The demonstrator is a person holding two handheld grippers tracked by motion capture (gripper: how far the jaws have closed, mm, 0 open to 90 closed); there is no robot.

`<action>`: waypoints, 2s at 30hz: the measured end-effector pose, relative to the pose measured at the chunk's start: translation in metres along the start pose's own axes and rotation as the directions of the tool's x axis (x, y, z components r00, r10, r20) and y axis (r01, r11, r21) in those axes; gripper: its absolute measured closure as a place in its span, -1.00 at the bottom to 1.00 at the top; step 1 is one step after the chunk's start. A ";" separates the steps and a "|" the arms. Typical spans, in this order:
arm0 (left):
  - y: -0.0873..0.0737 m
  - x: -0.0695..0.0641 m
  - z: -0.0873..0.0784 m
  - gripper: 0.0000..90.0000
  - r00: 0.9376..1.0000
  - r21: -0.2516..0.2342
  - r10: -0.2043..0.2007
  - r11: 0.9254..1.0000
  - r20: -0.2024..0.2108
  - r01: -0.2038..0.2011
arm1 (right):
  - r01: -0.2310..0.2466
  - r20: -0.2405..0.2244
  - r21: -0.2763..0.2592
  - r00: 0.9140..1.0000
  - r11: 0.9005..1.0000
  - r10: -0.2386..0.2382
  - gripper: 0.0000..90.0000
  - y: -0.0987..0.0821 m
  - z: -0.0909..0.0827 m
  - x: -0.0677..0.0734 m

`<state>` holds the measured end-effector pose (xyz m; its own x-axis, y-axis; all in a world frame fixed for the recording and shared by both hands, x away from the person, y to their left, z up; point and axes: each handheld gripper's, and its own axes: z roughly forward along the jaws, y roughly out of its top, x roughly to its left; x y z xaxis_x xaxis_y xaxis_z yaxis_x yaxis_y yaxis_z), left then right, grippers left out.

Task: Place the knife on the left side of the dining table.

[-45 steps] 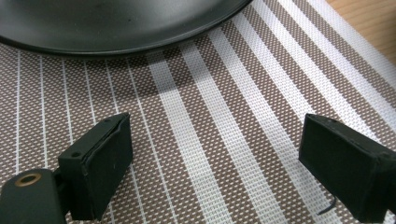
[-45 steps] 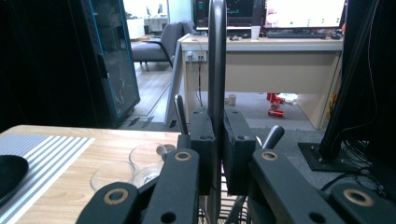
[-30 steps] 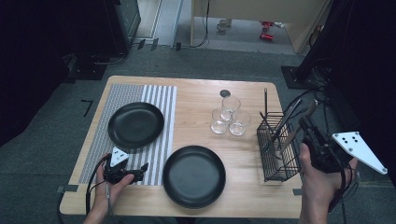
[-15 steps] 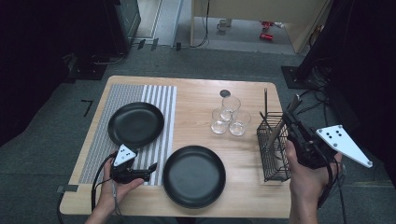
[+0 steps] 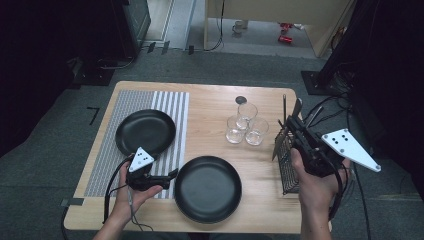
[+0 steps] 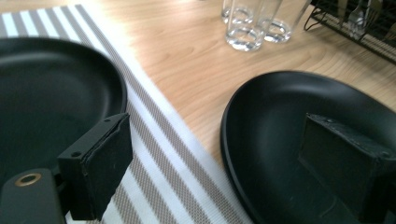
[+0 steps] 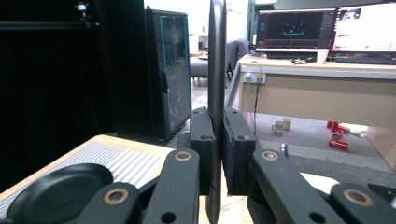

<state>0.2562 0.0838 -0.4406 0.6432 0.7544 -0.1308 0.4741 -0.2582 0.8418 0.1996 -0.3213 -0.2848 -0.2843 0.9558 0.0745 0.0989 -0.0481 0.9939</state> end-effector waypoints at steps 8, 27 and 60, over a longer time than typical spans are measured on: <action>0.029 -0.012 0.002 -0.78 0.998 -0.032 0.054 0.998 0.011 -0.054 | -0.002 -0.049 0.017 0.999 1.000 0.002 0.89 -0.005 0.013 0.012; 0.065 -0.039 0.011 -0.70 0.988 -0.092 0.095 0.992 0.120 -0.084 | -0.014 -0.169 0.058 0.985 0.998 0.023 0.89 -0.015 0.050 0.050; 0.103 -0.055 0.027 -0.68 0.974 -0.119 0.112 0.989 0.198 -0.089 | -0.010 -0.319 0.099 0.947 0.995 0.042 0.89 -0.009 0.104 0.083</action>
<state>0.2864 -0.0006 -0.3609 0.7984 0.5863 -0.1371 0.3397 -0.2507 0.9065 0.2737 -0.2111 -0.2962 -0.5691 0.8107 0.1377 0.1960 -0.0289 0.9802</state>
